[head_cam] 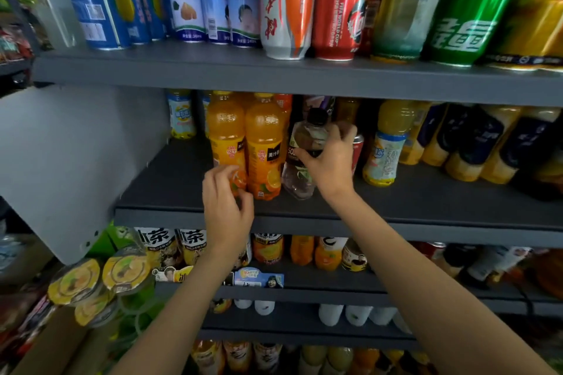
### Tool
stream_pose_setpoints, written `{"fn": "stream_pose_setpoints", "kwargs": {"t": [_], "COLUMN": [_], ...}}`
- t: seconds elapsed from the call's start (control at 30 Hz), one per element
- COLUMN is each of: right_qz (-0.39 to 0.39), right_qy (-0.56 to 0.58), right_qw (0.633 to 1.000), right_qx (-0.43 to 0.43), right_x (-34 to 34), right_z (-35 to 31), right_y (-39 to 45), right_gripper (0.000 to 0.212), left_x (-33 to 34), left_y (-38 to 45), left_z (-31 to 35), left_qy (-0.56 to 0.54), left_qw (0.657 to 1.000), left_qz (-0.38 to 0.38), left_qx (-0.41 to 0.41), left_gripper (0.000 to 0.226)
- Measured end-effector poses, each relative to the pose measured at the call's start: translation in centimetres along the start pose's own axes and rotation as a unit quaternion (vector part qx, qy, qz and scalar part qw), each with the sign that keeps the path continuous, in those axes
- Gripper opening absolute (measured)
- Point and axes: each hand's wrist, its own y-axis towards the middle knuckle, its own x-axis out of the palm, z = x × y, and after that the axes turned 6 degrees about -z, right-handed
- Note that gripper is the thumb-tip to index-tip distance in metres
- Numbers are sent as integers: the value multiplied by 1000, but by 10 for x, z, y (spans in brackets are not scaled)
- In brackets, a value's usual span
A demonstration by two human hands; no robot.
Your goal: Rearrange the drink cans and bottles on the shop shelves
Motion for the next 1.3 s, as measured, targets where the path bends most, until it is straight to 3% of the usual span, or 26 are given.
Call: {"fn": "stream_pose_setpoints", "kwargs": {"t": [0.17,0.27,0.43,0.63,0.77,0.93,1.0,1.17,1.3], "right_qz": [-18,-18,28,133,183,243,262,284,321], "right_qy": [0,-30,-35,41,62,8,30,16,-9], "right_qw": [1000,999,999,990,981,969,963,958,947], "right_qx": [5,-3,21,19,12,50,52,38,12], "right_x": [-98,-185,-355,-531,-604,-642,-652,-712,-763], "right_z": [37,73,148,221,268,335,356,406,452], "right_y": [-24,-51,-96,-124,-119,-91,-76,-19,20], "right_gripper": [65,71,68,63,58,66,73,79,84], "left_x": [41,90,192,285,340,411,440,517,569], "left_y": [0,-13,-59,-106,-106,-87,-78,-56,-32], "left_z": [71,134,281,468,546,603,621,670,713], "left_qy": [-34,-76,-114,-224,-271,-207,-183,-184,-104], "left_qw": [996,986,909,830,836,908,918,913,911], "left_qz": [-35,-113,-376,-498,-459,-291,-247,-236,-225], "left_qx": [72,94,135,109,128,221,250,277,330], "left_gripper": [33,37,42,56,55,48,50,55,47]}}
